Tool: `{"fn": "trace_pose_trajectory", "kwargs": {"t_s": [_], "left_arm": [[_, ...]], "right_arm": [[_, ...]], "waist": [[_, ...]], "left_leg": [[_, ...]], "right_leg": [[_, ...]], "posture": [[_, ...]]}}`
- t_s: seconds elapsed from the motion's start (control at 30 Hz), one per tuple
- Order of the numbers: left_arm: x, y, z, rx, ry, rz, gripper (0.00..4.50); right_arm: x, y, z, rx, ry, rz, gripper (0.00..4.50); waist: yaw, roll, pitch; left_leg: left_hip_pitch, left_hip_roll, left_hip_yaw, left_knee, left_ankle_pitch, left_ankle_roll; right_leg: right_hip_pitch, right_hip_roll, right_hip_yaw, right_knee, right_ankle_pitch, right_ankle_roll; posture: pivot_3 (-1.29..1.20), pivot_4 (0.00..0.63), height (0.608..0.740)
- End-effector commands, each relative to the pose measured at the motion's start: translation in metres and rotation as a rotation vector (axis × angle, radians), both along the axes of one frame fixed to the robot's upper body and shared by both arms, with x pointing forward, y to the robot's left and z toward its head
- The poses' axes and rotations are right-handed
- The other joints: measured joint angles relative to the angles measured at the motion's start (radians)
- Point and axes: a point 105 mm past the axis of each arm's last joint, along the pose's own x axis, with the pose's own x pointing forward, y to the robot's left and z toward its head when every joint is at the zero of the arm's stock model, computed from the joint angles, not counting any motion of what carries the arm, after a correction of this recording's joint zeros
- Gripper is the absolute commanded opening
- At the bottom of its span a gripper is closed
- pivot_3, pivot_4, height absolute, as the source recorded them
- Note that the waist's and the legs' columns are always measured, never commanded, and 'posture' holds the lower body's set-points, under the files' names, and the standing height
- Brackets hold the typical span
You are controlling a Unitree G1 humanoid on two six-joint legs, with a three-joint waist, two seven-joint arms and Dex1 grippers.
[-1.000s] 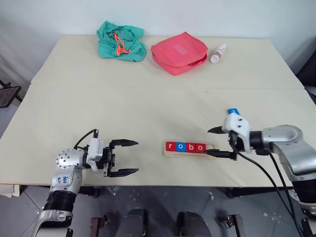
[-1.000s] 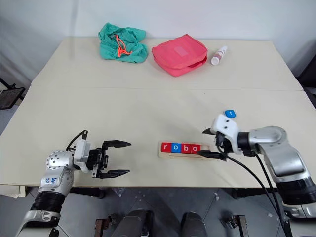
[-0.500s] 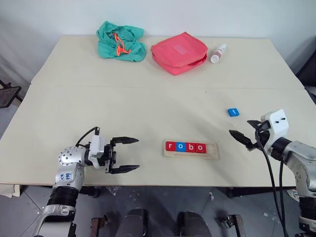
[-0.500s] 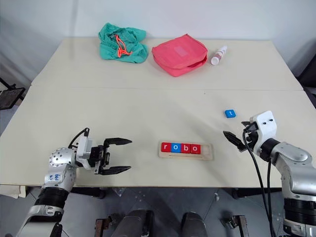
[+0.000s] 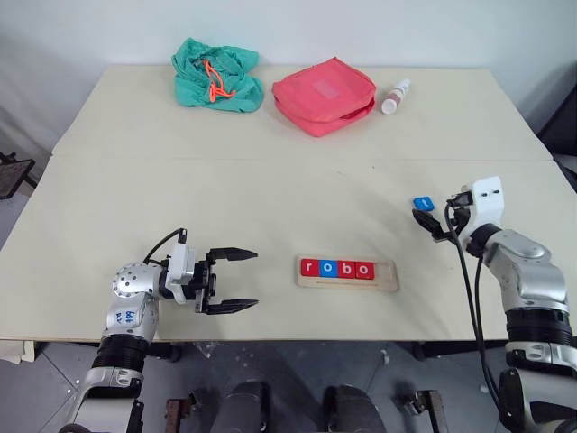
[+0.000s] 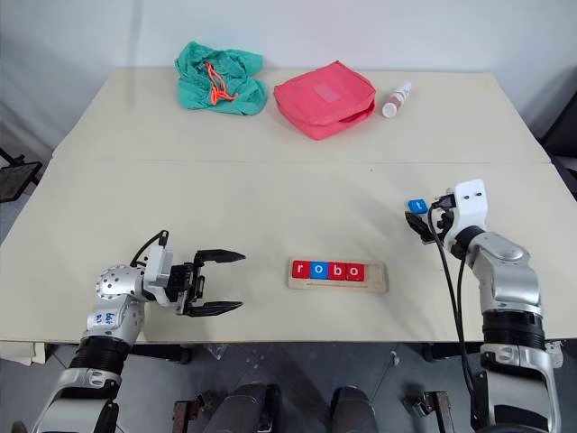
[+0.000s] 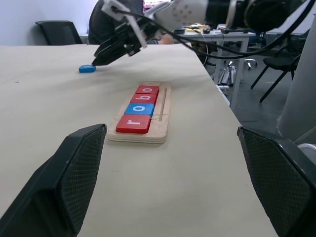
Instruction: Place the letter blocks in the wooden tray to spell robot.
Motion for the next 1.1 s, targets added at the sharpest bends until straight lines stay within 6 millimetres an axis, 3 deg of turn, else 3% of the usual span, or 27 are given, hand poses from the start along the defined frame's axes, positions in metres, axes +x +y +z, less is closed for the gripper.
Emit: {"fn": "trace_pose_trajectory", "kwargs": {"t_s": [0.03,0.23,0.4,0.53,0.73,0.83,1.1], "left_arm": [[-0.005,0.003,0.005,0.01,-0.027,-0.003,4.5],[-0.008,0.005,0.006,0.012,-0.027,0.017,4.5],[-0.01,0.006,0.005,0.013,-0.027,0.026,4.5],[-0.01,0.005,0.005,0.011,-0.027,0.025,4.5],[-0.009,0.003,0.004,0.009,-0.027,0.009,4.5],[-0.008,0.002,0.004,0.012,-0.022,-0.008,4.5],[-0.004,0.001,0.006,0.015,-0.021,-0.042,4.5]], "right_arm": [[0.012,0.0,0.003,-0.014,-0.025,-0.021,4.46],[0.022,-0.001,-0.01,0.015,0.025,-0.061,4.46],[0.023,-0.003,-0.018,0.002,0.028,-0.084,2.93],[0.019,-0.006,-0.006,0.012,-0.031,-0.106,1.5],[0.001,-0.001,0.014,0.01,-0.115,-0.103,1.49],[-0.023,0.006,0.028,0.038,-0.159,-0.118,1.49],[-0.091,0.028,0.011,0.078,-0.066,-0.133,1.49]], "waist": [[-0.001,0.0,0.0],[-0.002,0.0,0.0],[0.0,0.0,0.0],[0.003,0.0,0.0],[0.0,0.0,0.0],[0.003,0.001,0.001],[0.008,0.001,0.001]], "left_leg": [[0.0,0.0,0.0,0.0,0.0,0.0],[0.0,0.0,0.0,0.0,0.0,0.0],[0.0,0.0,-0.001,0.001,0.0,0.0],[0.0,0.0,-0.001,0.001,0.0,0.0],[-0.001,0.0,-0.001,0.0,0.0,0.0],[-0.001,0.0,0.0,0.0,0.0,0.0],[-0.001,0.0,-0.001,0.0,0.0,0.0]], "right_leg": [[0.0,0.0,0.0,0.0,0.0,0.0],[0.0,0.0,0.0,0.0,0.0,0.0],[0.0,0.0,0.0,0.0,0.0,0.0],[0.0,0.0,0.0,0.001,0.0,0.0],[0.0,0.0,0.0,0.0,0.0,0.0],[-0.001,0.0,0.001,0.0,0.0,0.0],[-0.001,0.0,0.002,0.002,0.0,0.0]], "posture": [[0.0,0.15,0.74],[0.0,0.15,0.74],[0.0,0.15,0.74],[0.0,0.15,0.74],[0.0,0.15,0.74],[0.0,0.15,0.74],[0.0,0.15,0.74]]}}
